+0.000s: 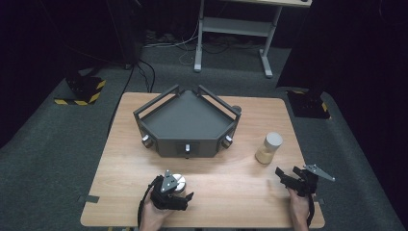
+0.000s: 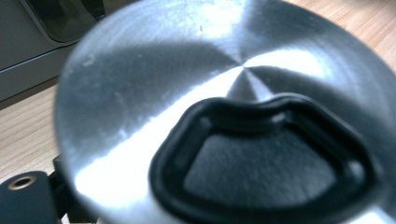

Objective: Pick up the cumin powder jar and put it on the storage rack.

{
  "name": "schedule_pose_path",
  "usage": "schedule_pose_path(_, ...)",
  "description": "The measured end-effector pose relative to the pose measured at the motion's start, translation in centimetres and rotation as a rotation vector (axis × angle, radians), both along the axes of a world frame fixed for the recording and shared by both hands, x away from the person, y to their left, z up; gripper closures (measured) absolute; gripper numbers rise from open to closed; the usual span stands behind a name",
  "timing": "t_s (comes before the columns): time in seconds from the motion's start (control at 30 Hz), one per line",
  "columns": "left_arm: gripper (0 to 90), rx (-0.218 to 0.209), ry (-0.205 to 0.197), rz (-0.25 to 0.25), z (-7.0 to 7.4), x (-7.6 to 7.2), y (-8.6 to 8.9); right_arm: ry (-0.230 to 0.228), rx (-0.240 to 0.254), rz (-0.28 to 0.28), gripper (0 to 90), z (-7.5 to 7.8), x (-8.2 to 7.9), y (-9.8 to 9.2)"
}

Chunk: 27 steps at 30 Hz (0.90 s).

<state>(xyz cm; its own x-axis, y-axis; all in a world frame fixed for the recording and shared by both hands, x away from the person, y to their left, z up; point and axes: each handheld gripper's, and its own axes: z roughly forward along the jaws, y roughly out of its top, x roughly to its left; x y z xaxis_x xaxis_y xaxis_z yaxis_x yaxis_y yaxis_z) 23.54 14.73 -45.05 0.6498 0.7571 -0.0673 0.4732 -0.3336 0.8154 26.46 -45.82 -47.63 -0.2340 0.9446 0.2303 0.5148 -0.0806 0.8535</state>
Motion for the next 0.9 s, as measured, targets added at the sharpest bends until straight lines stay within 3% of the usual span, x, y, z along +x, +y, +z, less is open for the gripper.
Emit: schedule_pose_path(0.9,29.0,0.024,0.009,0.052,-0.2,0.1,-1.0,-0.001,-0.002,0.000,9.0,0.0,0.0,0.0)
